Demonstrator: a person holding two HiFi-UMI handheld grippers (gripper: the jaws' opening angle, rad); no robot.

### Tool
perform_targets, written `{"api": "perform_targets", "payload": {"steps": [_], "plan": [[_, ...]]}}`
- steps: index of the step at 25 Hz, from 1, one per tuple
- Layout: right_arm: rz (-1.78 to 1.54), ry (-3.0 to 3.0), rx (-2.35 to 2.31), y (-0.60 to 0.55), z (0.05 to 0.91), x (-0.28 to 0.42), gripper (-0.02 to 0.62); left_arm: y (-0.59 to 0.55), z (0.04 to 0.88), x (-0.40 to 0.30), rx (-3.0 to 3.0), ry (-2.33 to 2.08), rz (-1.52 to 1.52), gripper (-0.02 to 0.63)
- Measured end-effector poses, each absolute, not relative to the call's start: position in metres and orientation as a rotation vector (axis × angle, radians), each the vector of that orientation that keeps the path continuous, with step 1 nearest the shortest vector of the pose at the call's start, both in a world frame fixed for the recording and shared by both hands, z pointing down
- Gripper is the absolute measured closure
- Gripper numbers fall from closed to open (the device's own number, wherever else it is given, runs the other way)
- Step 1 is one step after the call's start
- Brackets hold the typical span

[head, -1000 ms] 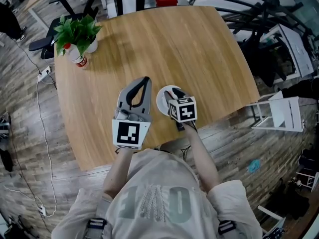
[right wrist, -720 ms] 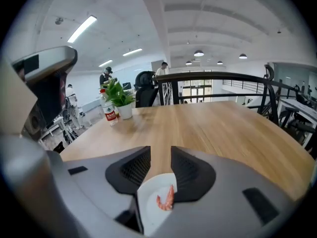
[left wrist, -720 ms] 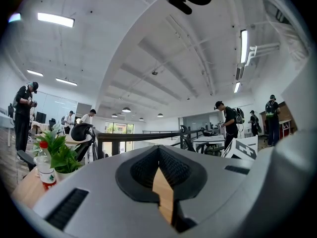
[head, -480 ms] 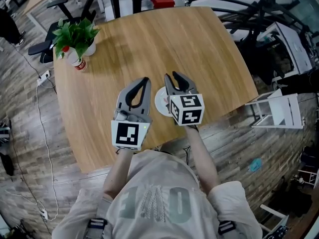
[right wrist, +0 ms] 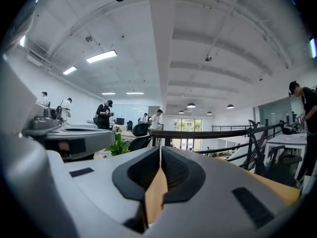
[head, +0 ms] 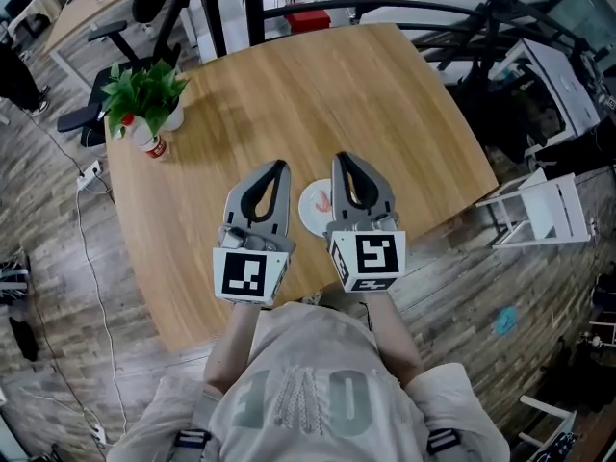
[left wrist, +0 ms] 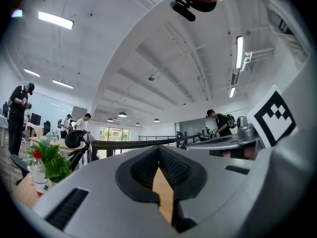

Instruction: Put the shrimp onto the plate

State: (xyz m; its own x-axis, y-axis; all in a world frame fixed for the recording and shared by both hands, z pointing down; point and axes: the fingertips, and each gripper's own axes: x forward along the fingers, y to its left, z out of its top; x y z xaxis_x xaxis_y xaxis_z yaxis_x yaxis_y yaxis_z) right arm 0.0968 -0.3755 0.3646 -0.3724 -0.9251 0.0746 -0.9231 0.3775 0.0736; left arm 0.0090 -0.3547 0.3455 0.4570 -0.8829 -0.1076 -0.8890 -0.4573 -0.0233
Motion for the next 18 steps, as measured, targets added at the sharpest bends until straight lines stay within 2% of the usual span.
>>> {"api": "perform_targets", "payload": {"steps": [7, 18], "plan": [[0.163, -2.518, 1.809, -0.359, 0.377, 0.119, 0.575, -0.353, 0.340, 0.020, -2.632, 1.555, 0.117, 0.597], [0.095, -2.554, 1.891, -0.354, 0.349, 0.137, 0.575, -0.349, 0.341, 0.032, -2.643, 1.517, 0.094, 0.597]]}}
